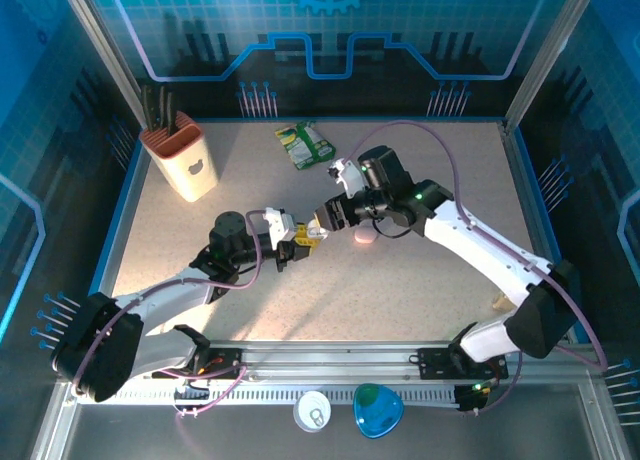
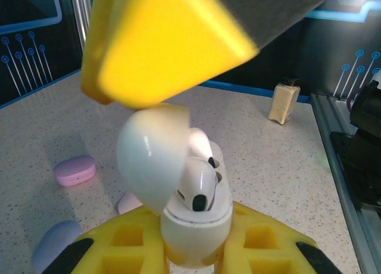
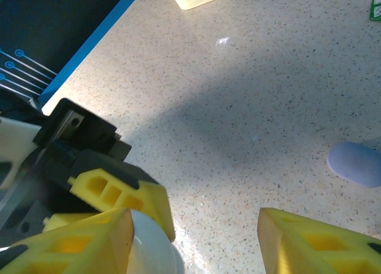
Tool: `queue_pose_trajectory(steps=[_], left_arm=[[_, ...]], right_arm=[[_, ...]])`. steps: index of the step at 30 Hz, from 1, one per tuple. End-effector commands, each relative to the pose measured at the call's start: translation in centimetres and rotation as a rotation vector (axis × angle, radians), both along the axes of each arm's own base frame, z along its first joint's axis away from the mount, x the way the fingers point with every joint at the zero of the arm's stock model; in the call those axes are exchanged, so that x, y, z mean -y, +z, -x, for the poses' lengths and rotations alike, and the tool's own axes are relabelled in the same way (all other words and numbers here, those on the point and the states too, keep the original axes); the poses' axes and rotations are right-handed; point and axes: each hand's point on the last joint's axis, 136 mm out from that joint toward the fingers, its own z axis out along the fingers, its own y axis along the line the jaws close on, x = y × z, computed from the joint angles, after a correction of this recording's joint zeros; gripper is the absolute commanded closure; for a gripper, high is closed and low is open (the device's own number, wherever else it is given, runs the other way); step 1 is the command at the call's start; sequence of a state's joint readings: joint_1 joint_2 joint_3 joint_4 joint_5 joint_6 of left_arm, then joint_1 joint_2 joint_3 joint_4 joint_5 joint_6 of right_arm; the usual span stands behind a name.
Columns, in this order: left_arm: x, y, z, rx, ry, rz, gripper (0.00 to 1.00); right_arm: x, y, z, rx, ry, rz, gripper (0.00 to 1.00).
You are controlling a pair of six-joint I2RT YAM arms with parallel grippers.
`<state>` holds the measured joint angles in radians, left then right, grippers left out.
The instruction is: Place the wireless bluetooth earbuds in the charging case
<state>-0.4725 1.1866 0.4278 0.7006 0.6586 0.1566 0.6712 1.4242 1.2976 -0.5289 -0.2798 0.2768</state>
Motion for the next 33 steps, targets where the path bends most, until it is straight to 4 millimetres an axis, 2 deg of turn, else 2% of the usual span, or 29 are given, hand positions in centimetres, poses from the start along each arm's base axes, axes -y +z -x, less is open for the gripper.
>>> queue_pose_trajectory(steps=[1, 6, 10, 12, 14, 17, 20, 25, 31, 33], left_arm=[[0.0, 1.7, -0.7, 0.044, 0.024, 0.036, 0.94], [0.0, 1.9, -0.6, 0.035, 0.017, 0.045, 0.94], [0.4, 2.2, 0.7, 0.013, -0.053, 0.052, 0.93], [0.8, 2.1, 2.1, -0.024, -0.141, 0.048, 0.93], [1.2, 2.4, 3.4, -0.066, -0.225, 0.048, 0.93], [1.3, 3.2, 4.1, -0.078, -0.267, 0.068, 0.94], [1.4, 3.9, 4.9, -0.076, -0.312, 0.077, 0.94], [1.8, 4.7, 5.8, -0.078, -0.366, 0.086, 0.94], [1.9, 5.1, 5.7, -0.061, -0.362, 0.087, 0.94], [1.9, 5.3, 5.6, -0.053, -0.363, 0.086, 0.94]], right_arm=[[0.9, -0.7, 2.2, -0.044, 0.051, 0.023, 0.42], [1.1, 0.1, 2.3, -0.007, 0.057, 0.019, 0.42], [1.2, 2.3, 2.5, 0.117, 0.083, -0.041, 0.38], [0.9, 3.4, 3.5, 0.192, 0.161, -0.085, 0.38], [0.6, 4.1, 5.5, 0.257, 0.284, -0.118, 0.37], [0.6, 5.0, 8.2, 0.396, 0.440, -0.139, 0.36], [1.2, 5.6, 8.7, 0.504, 0.468, -0.136, 0.37], [1.1, 5.4, 8.5, 0.502, 0.483, -0.107, 0.43], [-0.1, 4.0, 9.1, 0.461, 0.538, -0.099, 0.48], [-0.2, 3.6, 8.8, 0.453, 0.531, -0.088, 0.55]])
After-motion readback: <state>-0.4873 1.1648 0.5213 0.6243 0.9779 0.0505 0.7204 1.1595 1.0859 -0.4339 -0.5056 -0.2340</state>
